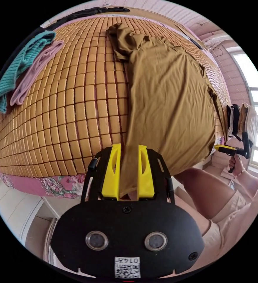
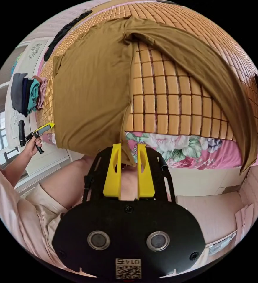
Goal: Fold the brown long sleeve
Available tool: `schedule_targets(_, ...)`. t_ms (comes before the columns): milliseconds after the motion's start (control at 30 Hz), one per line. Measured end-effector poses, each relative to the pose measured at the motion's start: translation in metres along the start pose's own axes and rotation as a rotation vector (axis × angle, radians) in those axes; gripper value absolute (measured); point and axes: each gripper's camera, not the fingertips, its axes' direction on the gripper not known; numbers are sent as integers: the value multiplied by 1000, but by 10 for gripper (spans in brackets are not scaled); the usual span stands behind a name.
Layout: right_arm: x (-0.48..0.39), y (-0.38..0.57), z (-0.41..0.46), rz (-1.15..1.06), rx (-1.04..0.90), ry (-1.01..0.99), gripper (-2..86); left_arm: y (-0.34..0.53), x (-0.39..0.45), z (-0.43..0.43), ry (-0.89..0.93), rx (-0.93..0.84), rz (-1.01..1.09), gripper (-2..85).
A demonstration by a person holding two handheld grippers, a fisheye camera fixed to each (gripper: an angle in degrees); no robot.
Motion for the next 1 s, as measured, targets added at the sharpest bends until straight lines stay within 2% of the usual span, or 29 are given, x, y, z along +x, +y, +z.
schedule_targets(100, -10, -20, 24, -8, -31, 126, 44, 3, -2, 6, -16, -42, 39, 89)
schedule_targets(200, -1, -30, 29, 32, -27, 29, 17, 0, -9, 4, -23, -54, 56, 84)
schedule_targets(367, 9, -44, 41, 21, -86, 47, 9, -4, -18, 0, -76, -71, 94, 64)
schedule_targets(733, 19, -93, 89, 22, -127, 40, 97, 21, -33, -16, -96, -128, 149, 51)
schedule_targets(900, 13, -126, 119, 11, -137, 44, 34, 29, -45, 4, -60, -199, 133, 58)
schedule_targets(1000, 12, -140, 130, 3, -149, 82, 12, 30, -52, 8, -53, -211, 130, 6)
